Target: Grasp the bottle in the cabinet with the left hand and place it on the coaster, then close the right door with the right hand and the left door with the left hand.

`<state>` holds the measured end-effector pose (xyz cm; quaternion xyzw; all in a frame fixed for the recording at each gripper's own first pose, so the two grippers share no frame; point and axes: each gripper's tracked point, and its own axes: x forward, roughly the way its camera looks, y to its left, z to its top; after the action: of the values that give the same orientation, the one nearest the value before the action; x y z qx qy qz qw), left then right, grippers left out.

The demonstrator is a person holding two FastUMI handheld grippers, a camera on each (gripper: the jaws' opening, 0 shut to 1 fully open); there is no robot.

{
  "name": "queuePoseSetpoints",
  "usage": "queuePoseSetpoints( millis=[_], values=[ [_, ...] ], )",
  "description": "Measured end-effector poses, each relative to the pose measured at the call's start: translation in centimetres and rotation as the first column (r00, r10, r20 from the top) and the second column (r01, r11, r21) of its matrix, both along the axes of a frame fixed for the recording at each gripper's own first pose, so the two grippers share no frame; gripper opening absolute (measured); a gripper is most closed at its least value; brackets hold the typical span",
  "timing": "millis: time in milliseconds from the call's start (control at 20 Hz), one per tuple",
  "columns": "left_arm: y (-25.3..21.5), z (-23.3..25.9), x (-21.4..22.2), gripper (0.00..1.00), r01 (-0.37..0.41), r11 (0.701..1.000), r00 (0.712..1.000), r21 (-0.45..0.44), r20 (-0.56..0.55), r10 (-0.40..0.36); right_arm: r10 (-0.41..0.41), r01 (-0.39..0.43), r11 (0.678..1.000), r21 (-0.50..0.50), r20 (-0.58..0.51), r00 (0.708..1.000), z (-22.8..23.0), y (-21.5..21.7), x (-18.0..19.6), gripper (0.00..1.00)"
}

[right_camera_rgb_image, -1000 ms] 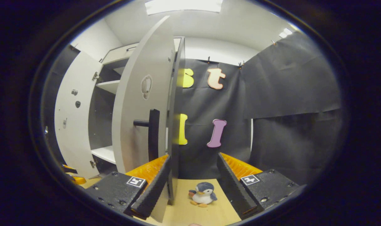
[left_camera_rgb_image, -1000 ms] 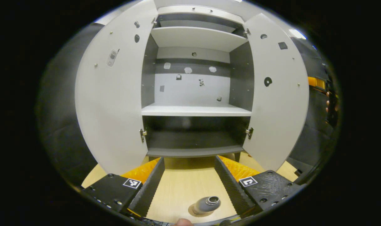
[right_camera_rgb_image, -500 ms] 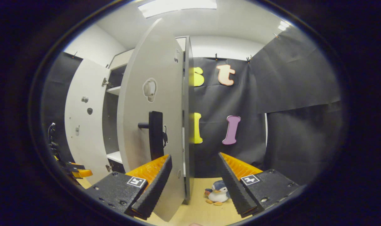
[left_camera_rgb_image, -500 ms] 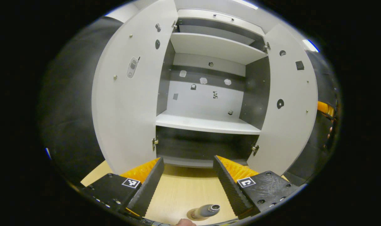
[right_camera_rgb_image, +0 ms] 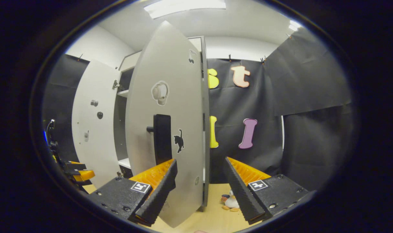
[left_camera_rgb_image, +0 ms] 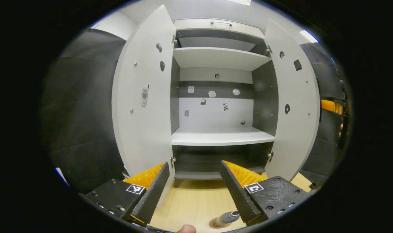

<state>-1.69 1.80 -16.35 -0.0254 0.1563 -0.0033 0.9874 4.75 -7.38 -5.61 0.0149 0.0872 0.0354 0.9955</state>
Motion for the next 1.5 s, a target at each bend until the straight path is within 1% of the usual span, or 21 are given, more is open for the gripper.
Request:
queuePoseSetpoints(
  millis=[100, 250, 300, 550, 750, 800, 850, 1050, 1150, 1200, 1250, 1300, 1400, 1450, 1500],
  values=[
    [0.7, 0.4, -0.3, 0.96, -0.023, 0.999, 1.000, -0.036, -0.002, 0.023, 0.006, -0.006, 1.000, 0.002, -0.008, 1.000, -0.1, 0.1, 0.0, 0.95],
    [2.4, 1.5, -0.4, 0.96, -0.064, 0.997, 0.998, -0.038, 0.016, 0.065, 0.010, -0.010, 1.000, 0.015, -0.003, 1.000, 0.0, 0.6, 0.1, 0.95],
    [2.8, 1.8, -0.4, 1.00, -0.070, 0.997, 0.997, -0.032, 0.022, 0.070, 0.016, -0.016, 1.000, 0.021, -0.005, 1.000, -0.1, 0.9, 0.3, 0.95],
    [3.9, 3.0, -0.4, 1.00, -0.070, 0.998, 0.997, -0.005, 0.044, 0.070, 0.053, -0.052, 0.998, 0.044, -0.012, 0.999, -0.3, 2.4, 0.8, 0.95],
    [4.7, 3.2, -0.6, 1.00, -0.082, 0.997, 0.995, -0.001, 0.048, 0.082, 0.092, -0.091, 0.995, 0.047, -0.014, 0.996, -0.6, 4.3, 1.6, 0.95],
    [4.8, 3.1, -0.7, 0.92, -0.080, 0.997, 0.996, -0.008, 0.041, 0.081, 0.102, -0.101, 0.994, 0.048, -0.016, 0.995, -0.6, 4.8, 1.9, 0.95],
    [5.0, 3.2, -0.8, 1.00, -0.081, 0.997, 0.996, -0.013, 0.040, 0.081, 0.111, -0.110, 0.993, 0.049, -0.016, 0.994, -0.7, 5.4, 2.2, 0.95],
    [6.9, 3.8, -0.9, 1.00, -0.116, 0.993, 0.992, -0.011, 0.053, 0.116, 0.176, -0.174, 0.982, 0.078, -0.020, 0.984, -1.1, 8.9, 3.8, 0.95],
    [8.3, 4.0, -0.9, 1.00, -0.139, 0.990, 0.989, -0.004, 0.055, 0.139, 0.184, -0.181, 0.981, 0.074, -0.031, 0.982, -1.5, 10.0, 4.9, 0.95],
    [9.1, 4.4, -0.9, 0.96, -0.150, 0.989, 0.987, 0.004, 0.058, 0.150, 0.190, -0.188, 0.979, 0.075, -0.029, 0.981, -1.5, 10.7, 5.3, 0.95],
    [9.7, 4.7, -1.0, 0.96, -0.161, 0.987, 0.985, 0.015, 0.064, 0.160, 0.192, -0.189, 0.979, 0.071, -0.031, 0.981, -1.6, 11.1, 5.8, 0.95],
    [10.4, 4.9, -1.0, 1.00, -0.170, 0.985, 0.983, 0.026, 0.070, 0.168, 0.198, -0.196, 0.978, 0.066, -0.033, 0.980, -1.6, 11.6, 6.1, 0.95],
    [11.9, 5.3, -1.3, 1.00, -0.192, 0.980, 0.979, 0.043, 0.074, 0.188, 0.216, -0.213, 0.975, 0.061, -0.035, 0.976, -1.7, 12.7, 6.5, 0.95],
    [12.6, 5.6, -1.3, 1.00, -0.203, 0.978, 0.977, 0.050, 0.075, 0.199, 0.223, -0.220, 0.974, 0.061, -0.035, 0.974, -1.7, 12.9, 6.5, 0.91],
    [13.4, 5.9, -1.4, 0.99, -0.216, 0.975, 0.975, 0.060, 0.074, 0.212, 0.228, -0.226, 0.972, 0.058, -0.034, 0.973, -1.6, 13.2, 6.4, 0.91]
  ],
)
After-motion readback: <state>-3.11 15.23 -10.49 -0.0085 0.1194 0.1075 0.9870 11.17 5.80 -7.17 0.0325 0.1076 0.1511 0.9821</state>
